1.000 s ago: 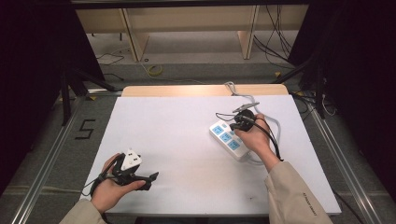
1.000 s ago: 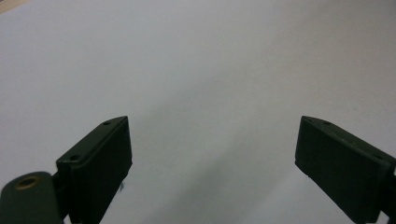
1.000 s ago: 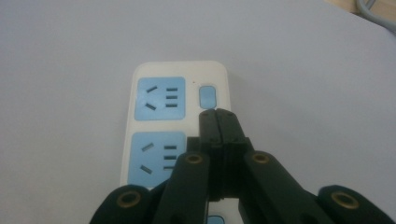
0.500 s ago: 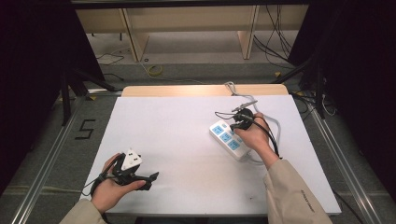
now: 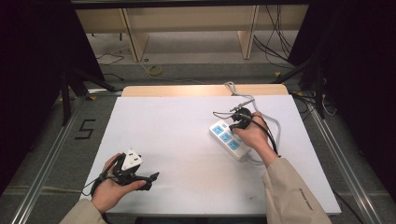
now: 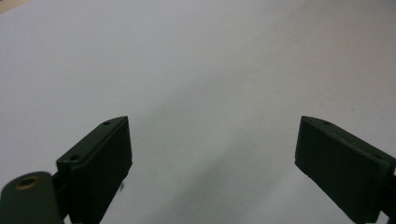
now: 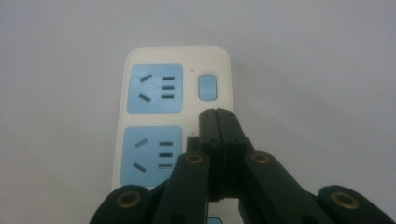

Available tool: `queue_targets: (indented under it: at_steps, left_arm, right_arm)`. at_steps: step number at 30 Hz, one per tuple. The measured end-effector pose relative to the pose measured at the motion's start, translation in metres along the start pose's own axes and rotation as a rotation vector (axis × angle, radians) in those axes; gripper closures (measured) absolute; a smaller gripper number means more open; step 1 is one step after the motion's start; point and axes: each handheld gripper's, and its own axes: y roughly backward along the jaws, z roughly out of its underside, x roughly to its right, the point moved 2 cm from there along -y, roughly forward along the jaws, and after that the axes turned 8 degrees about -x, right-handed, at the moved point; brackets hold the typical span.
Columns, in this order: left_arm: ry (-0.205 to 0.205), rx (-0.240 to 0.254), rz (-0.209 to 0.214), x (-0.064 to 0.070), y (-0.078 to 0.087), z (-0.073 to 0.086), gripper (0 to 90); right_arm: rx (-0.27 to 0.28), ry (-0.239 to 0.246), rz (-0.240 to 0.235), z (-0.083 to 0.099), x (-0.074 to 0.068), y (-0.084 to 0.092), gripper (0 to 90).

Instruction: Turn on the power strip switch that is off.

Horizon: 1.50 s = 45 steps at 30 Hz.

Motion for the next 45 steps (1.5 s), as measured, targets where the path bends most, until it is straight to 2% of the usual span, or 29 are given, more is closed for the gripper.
queue_targets:
  at_steps: [6,36,45]
  left_arm:
    - [0.000,-0.001,0.000,0.0001,-0.0001,0.0000,10.6]
    - [-0.004,-0.002,0.002,0.0012,-0.0004,-0.0002,10.7]
    - [-0.005,-0.002,0.003,0.0019,-0.0009,-0.0004,10.8]
  right_arm:
    - [-0.020,-0.001,-0.011,-0.0004,-0.0008,-0.0012,90.0]
    - [-0.088,-0.009,0.010,-0.0057,-0.0042,-0.0028,90.0]
    - [-0.093,-0.032,-0.005,-0.0057,-0.0025,-0.0032,90.0]
